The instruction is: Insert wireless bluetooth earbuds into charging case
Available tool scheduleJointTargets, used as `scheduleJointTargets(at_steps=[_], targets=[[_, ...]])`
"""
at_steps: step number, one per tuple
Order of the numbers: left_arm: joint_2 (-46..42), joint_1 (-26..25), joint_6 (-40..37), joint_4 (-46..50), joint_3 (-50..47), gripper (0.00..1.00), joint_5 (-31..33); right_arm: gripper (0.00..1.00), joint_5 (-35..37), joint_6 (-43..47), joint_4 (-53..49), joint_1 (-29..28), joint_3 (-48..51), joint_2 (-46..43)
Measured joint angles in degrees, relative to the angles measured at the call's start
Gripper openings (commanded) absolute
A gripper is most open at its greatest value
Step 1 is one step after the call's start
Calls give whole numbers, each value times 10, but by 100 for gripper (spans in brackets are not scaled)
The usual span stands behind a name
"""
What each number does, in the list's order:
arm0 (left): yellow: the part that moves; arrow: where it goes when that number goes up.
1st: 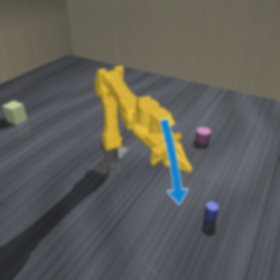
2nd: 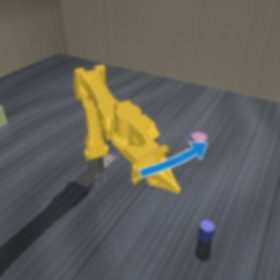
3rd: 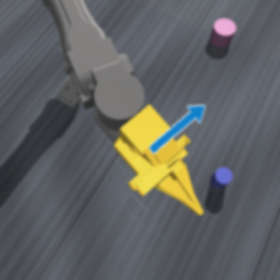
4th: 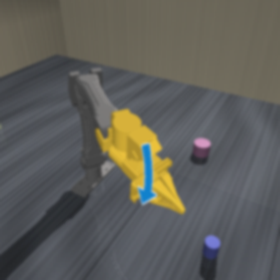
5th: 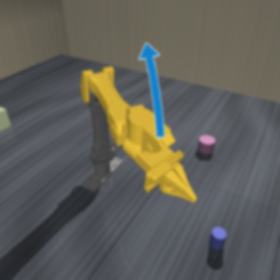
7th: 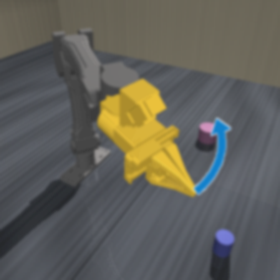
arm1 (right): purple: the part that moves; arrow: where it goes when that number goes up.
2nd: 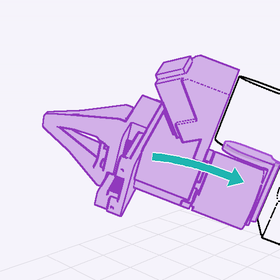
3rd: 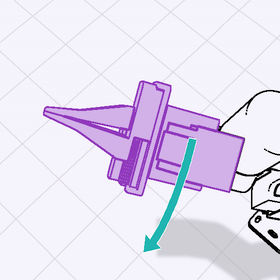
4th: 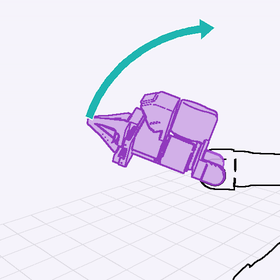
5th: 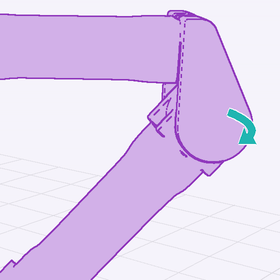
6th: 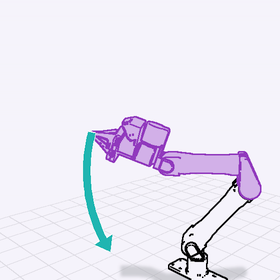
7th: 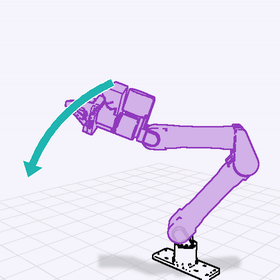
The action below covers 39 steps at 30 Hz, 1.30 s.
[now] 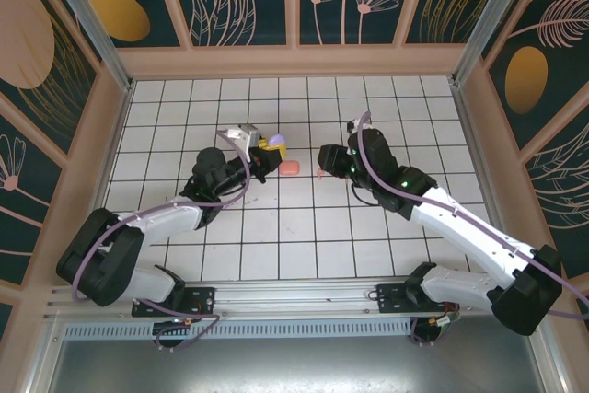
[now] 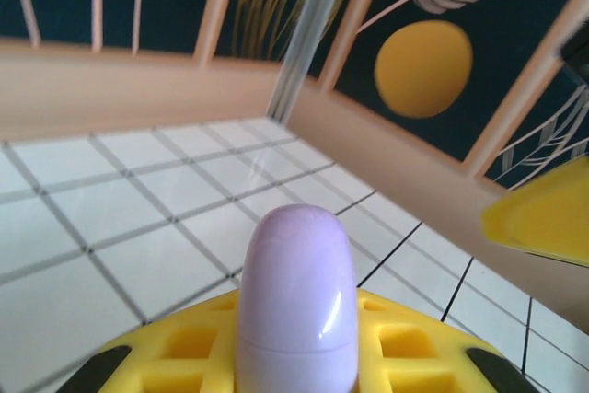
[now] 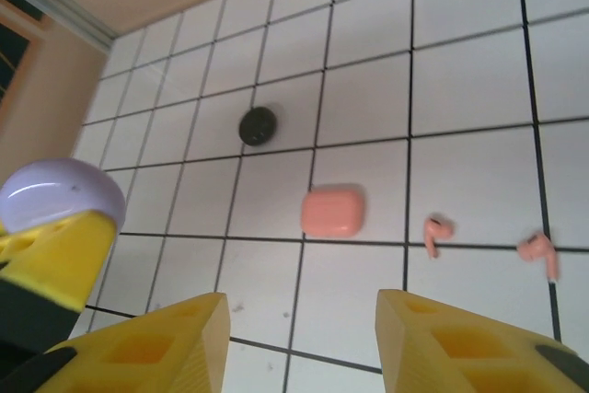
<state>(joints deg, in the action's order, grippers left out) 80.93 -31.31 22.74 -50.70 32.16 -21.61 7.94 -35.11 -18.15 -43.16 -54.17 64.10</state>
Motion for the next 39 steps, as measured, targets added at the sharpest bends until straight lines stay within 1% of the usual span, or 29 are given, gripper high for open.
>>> scheduleJointTargets(at_steps=[2, 9, 17, 26, 29, 32, 39], targets=[[18, 13, 24, 21, 0, 0, -1, 49, 2, -4, 3, 0, 16, 0], [102, 97, 122, 46, 1, 0, -32, 50, 17, -15, 4, 0, 47, -11], [163, 107, 158, 80, 30, 0, -78, 51, 32, -18, 5, 0, 57, -43], [238, 149, 198, 99, 51, 0, -106, 51, 32, -17, 4, 0, 57, -45], [247, 152, 198, 119, 71, 3, -109, 51, 33, -17, 4, 0, 57, -45], [253, 153, 198, 141, 94, 9, -109, 51, 36, -17, 4, 0, 57, -45], [283, 169, 196, 187, 137, 12, -109, 51, 36, -16, 4, -1, 52, -45]])
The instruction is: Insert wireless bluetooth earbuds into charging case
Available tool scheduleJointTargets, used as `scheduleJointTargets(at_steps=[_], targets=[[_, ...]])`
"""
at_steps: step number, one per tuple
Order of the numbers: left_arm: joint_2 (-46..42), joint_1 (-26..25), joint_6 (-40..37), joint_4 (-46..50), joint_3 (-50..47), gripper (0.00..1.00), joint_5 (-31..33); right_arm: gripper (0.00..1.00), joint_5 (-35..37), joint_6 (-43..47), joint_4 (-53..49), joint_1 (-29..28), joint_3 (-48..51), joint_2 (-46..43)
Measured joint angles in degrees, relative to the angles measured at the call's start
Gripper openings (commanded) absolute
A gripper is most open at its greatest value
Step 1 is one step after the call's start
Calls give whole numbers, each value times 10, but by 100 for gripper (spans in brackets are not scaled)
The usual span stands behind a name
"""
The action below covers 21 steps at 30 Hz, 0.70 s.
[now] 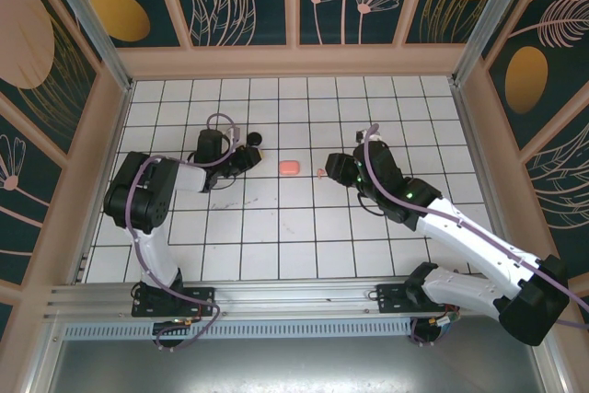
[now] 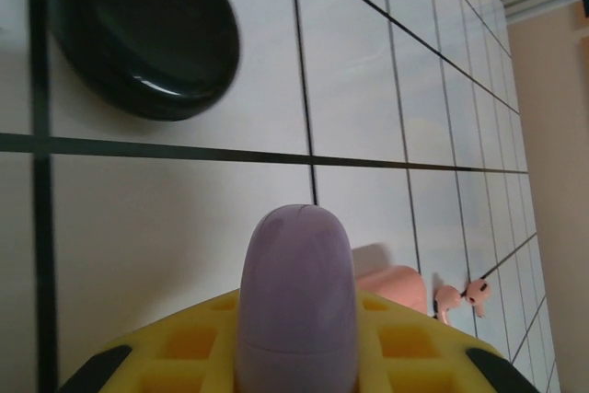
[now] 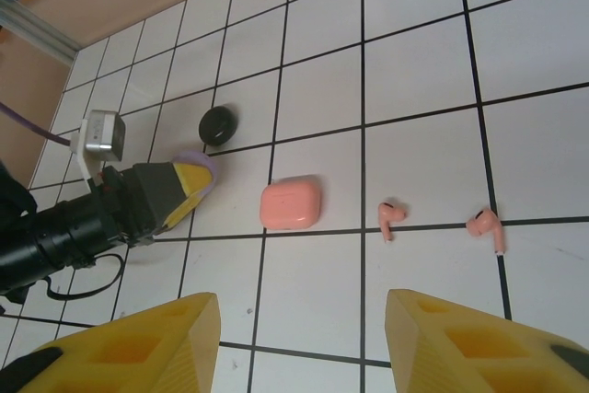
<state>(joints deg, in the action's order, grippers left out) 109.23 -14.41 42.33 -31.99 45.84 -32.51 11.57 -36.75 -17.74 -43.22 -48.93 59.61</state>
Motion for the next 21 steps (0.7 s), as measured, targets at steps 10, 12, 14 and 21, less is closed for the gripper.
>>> scheduleJointTargets(at_steps=[10, 12, 14, 21], targets=[[23, 6, 24, 32, 33, 36, -1, 52, 0, 4, 0, 0, -12, 1], [23, 6, 28, 37, 37, 38, 0, 52, 0, 4, 0, 0, -15, 1], [23, 6, 32, 38, 38, 39, 0, 54, 0, 4, 0, 0, -18, 1], [12, 13, 37, 53, 36, 40, 16, 57, 0, 8, -1, -1, -32, 7]])
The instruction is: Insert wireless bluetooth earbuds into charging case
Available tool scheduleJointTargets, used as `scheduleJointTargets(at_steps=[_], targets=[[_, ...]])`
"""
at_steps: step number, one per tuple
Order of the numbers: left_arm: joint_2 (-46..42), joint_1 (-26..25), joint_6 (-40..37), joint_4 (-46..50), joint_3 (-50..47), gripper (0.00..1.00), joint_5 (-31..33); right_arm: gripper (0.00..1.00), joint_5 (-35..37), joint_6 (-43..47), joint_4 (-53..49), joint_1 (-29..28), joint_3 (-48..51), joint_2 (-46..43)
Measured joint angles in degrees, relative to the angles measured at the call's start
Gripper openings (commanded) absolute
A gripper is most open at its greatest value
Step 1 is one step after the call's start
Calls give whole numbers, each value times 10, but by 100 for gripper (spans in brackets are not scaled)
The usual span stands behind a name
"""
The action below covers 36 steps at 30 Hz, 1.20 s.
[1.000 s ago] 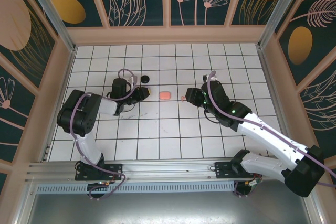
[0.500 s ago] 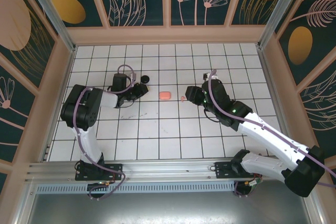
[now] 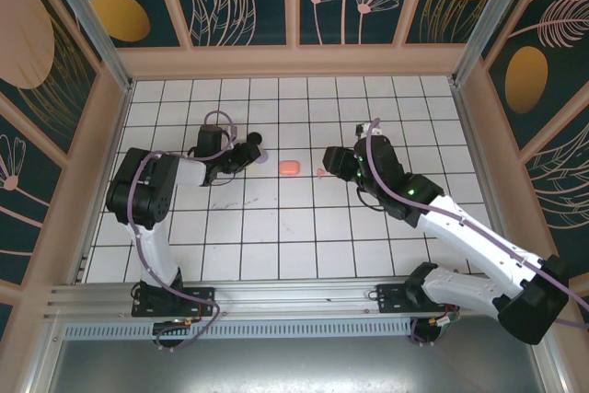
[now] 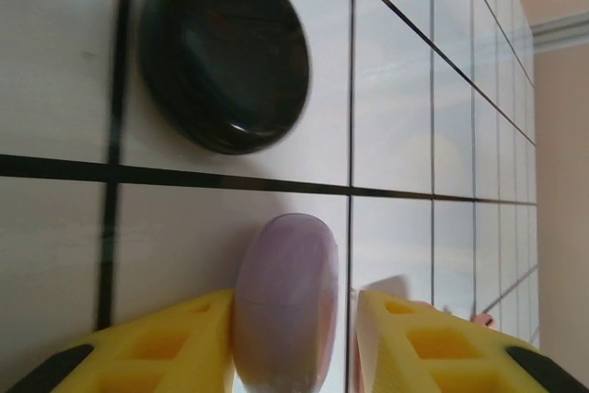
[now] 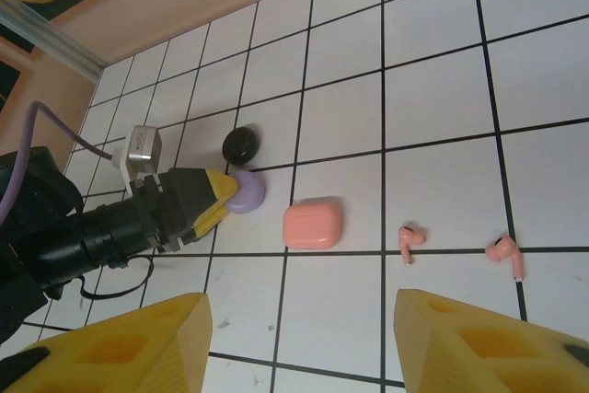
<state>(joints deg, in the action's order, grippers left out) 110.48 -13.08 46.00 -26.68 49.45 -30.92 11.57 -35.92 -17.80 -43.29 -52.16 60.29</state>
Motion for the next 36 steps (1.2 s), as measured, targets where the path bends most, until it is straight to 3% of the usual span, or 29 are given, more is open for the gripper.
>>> scheduleJointTargets(at_steps=[7, 12, 23, 30, 36], targets=[[-69, 30, -12, 61, -17, 40, 60, 58, 0, 2, 0, -3, -13, 18], [-164, 31, -42, 101, -18, 41, 97, 58, -6, 10, -2, -4, -25, 52], [-353, 31, -98, 103, -18, 50, 135, 62, -11, 15, -36, -25, -117, 238], [-435, 31, -128, 93, -41, 67, 179, 72, -6, 12, -85, -33, -237, 394], [-474, 31, -129, 76, -83, 99, 221, 78, -3, 7, -132, -35, -327, 512]])
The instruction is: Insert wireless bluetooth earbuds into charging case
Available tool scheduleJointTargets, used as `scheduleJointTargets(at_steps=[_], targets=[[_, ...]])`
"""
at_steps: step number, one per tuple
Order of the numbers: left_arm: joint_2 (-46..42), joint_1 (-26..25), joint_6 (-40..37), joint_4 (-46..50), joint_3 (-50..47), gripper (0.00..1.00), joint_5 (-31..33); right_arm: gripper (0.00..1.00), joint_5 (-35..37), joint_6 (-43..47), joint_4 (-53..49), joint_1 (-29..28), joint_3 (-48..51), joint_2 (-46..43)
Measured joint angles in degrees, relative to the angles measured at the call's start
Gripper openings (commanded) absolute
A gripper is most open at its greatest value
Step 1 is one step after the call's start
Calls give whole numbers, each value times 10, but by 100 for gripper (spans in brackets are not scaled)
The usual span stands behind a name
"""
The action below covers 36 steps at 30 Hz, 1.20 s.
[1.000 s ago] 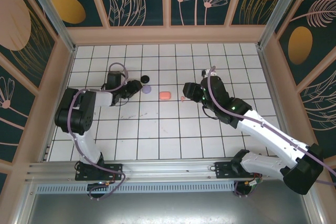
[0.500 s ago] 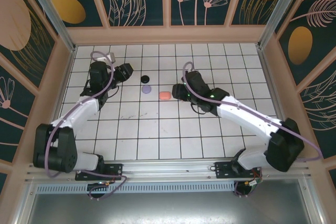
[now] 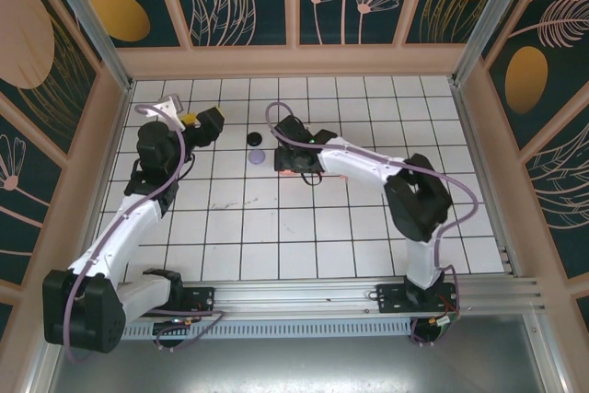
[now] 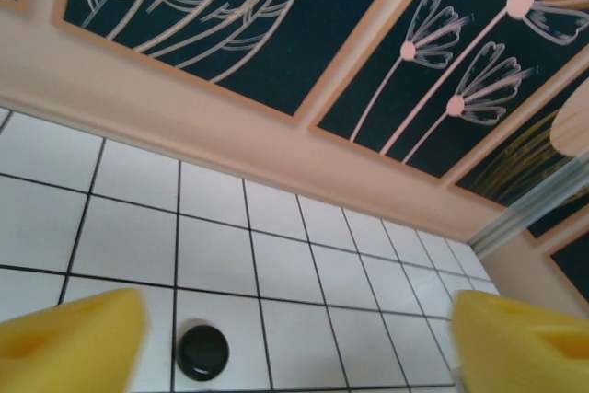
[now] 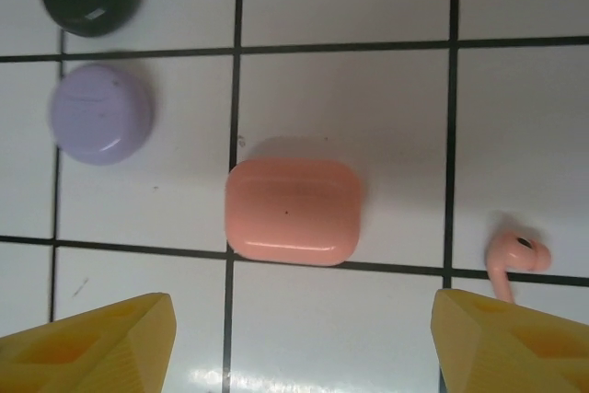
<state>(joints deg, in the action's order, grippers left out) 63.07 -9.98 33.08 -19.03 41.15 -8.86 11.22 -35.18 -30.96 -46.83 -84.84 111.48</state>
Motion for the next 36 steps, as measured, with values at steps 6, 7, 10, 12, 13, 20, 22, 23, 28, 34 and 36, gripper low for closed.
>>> scheduleJointTargets(at_steps=[6, 7, 10, 12, 13, 20, 22, 23, 28, 34, 36], targets=[[-33, 0, 19, -28, -40, 99, 40, 80, 8, -10, -35, 0, -66, 73], [-39, 0, 24, -34, -46, 99, 49, 80, 9, -10, -42, -1, -78, 83], [-50, 0, 34, -43, -57, 99, 68, 80, 9, -12, -53, -1, -111, 108], [-55, 0, 40, -43, -57, 99, 82, 80, 10, -13, -62, -1, -131, 123], [-56, 0, 42, -43, -57, 99, 87, 79, 10, -14, -65, 0, -140, 130], [-66, 0, 47, -43, -57, 99, 118, 79, 14, -30, -79, 0, -157, 157], [-72, 0, 47, -43, -57, 99, 126, 79, 15, -33, -83, 0, -157, 162], [-74, 0, 47, -41, -57, 99, 129, 78, 15, -35, -84, 0, -157, 163], [-74, 0, 47, -25, -57, 99, 137, 77, 18, -43, -85, 0, -157, 174], [-67, 0, 47, -17, -55, 99, 136, 75, 25, -53, -85, 0, -158, 180], [-63, 0, 47, -17, -55, 99, 134, 75, 27, -59, -85, 1, -158, 180]])
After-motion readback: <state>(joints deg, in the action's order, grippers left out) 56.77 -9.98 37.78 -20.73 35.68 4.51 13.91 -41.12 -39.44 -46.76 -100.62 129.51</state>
